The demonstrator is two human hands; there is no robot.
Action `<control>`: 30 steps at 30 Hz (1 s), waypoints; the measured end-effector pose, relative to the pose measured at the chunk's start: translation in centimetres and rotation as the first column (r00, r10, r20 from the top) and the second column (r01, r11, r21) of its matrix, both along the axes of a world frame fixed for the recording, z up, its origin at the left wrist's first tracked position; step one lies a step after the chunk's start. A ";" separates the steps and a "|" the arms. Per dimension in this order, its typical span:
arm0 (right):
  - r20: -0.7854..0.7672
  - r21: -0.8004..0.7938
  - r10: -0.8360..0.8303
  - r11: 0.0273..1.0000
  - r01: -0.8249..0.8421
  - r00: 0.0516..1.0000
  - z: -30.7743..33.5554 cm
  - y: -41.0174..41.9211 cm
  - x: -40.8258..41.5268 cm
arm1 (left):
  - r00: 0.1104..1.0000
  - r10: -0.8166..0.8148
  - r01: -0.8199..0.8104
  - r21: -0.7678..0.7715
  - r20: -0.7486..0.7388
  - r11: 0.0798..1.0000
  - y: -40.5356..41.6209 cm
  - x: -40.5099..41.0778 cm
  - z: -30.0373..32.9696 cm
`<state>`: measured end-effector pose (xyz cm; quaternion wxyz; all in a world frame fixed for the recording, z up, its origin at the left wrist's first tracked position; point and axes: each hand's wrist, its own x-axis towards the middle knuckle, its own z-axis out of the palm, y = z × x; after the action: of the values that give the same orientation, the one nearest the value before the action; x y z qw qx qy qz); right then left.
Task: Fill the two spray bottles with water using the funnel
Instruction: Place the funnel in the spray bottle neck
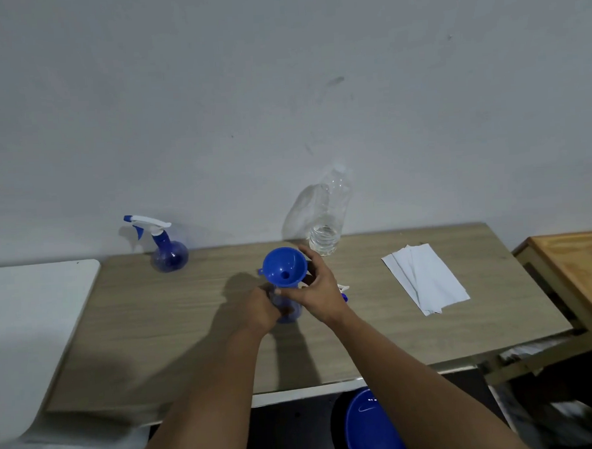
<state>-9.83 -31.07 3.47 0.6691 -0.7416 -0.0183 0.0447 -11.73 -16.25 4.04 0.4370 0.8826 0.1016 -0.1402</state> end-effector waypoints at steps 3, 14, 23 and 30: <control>0.034 -0.029 0.004 1.000 -0.003 0.999 0.2 -0.1 0.1 | 0.999 -0.012 0.012 -0.009 -0.040 1.000 -0.2 0.2 0.3; 0.058 -0.011 -0.003 1.000 0.004 0.998 0.0 -0.3 0.0 | 0.998 -0.009 0.009 -0.002 -0.068 1.000 -0.1 0.5 -0.3; -0.048 -0.004 -0.036 0.999 0.036 0.998 2.3 -2.1 -0.5 | 0.998 -0.059 0.062 0.109 -0.028 0.992 1.3 -2.1 0.6; 0.025 -0.078 -0.241 0.967 0.243 0.970 6.0 -5.3 0.7 | 0.968 0.224 -0.239 0.154 0.111 0.959 5.4 0.3 3.6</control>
<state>-9.13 -36.39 9.49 0.6388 -0.7651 0.0689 -0.0424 -11.47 -10.85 7.60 0.3794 0.9036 0.1954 -0.0379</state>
